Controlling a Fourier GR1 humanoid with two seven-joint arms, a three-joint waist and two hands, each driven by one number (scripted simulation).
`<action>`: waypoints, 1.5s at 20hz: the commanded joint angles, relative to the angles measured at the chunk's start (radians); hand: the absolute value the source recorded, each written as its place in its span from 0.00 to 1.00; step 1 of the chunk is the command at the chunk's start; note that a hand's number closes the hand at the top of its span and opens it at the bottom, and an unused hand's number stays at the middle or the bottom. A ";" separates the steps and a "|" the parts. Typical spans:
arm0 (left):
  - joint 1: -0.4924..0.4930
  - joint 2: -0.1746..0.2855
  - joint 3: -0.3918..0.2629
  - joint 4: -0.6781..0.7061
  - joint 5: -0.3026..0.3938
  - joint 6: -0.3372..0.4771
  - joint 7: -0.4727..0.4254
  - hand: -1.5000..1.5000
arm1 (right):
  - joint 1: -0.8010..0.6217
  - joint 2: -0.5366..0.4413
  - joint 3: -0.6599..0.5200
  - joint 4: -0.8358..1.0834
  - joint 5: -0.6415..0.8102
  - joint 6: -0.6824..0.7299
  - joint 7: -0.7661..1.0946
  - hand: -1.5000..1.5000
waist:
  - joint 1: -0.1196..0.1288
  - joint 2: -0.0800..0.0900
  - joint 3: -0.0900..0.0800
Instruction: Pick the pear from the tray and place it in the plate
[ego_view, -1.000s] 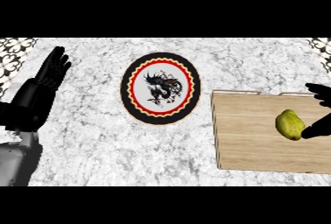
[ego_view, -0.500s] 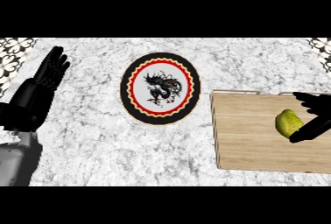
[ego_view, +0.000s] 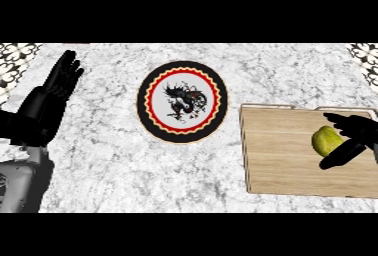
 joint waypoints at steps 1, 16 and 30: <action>0.072 -0.024 -0.022 -0.039 -0.038 0.010 -0.044 0.50 | -0.018 0.055 0.035 0.091 0.069 -0.014 -0.022 0.00 | 0.011 0.010 0.014; 0.041 0.037 0.057 -0.015 0.004 -0.028 0.014 0.50 | 0.297 0.000 0.213 -0.292 0.626 -0.598 0.075 1.00 | -0.055 -0.008 0.009; 0.050 0.015 0.042 -0.007 0.015 -0.070 -0.037 0.50 | 0.319 0.132 0.395 -1.027 0.884 -0.631 0.335 1.00 | -0.005 0.006 0.012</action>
